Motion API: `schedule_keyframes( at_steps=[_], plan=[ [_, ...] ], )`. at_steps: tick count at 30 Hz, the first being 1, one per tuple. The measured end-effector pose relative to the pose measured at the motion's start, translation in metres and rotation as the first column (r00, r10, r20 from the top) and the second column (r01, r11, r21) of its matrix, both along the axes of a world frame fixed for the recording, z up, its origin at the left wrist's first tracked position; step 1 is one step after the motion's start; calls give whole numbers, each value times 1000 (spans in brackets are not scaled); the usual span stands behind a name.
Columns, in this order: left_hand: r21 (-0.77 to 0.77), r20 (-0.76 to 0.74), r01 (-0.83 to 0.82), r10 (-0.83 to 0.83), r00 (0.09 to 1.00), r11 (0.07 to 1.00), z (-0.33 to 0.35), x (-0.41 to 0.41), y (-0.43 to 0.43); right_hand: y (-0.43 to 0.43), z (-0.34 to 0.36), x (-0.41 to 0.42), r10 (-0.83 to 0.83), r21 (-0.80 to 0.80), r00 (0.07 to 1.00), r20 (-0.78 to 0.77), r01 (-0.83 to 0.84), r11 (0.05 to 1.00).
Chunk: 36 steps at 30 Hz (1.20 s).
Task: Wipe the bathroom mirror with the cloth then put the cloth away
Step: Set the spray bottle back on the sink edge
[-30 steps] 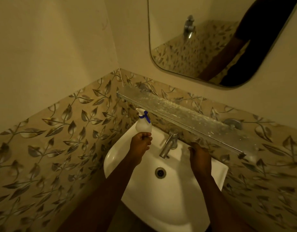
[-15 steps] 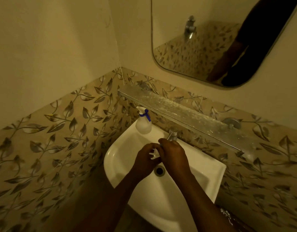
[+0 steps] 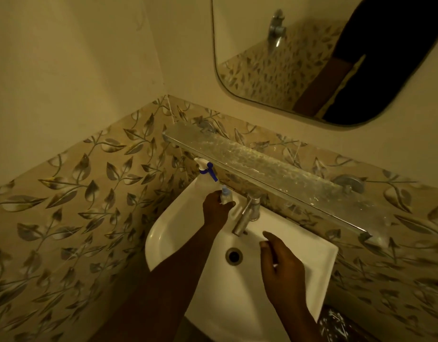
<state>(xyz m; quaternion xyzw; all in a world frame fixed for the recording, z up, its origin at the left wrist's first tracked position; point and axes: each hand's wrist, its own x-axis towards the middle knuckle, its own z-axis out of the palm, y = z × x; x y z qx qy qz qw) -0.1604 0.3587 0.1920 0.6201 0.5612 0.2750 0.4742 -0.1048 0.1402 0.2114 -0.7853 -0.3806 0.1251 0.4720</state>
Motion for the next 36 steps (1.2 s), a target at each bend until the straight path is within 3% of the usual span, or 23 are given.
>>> schedule_keyframes(
  at_steps=[6, 13, 23, 31, 36],
  plan=[
    [61, -68, 19, -15, 998, 998, -16, 17, 7, -42, -31, 13, -140, -66, 989, -56, 136, 988],
    [3, -35, 59, -59, 998, 998, -12, 15, 6, -35, -42, 21, -122, -42, 990, -64, 120, 992],
    [63, 72, -306, 302, 951, 950, 4, -19, 42, -23, -47, 15, -53, -4, 995, -85, 53, 999],
    [115, -150, -64, 81, 985, 991, 20, -7, 77, -31, -49, 0, -48, -27, 992, -114, 45, 999],
    [122, -94, -28, 40, 995, 992, 16, -19, 90, -38, -53, -2, -58, -35, 991, -119, 55, 998]
  ],
)
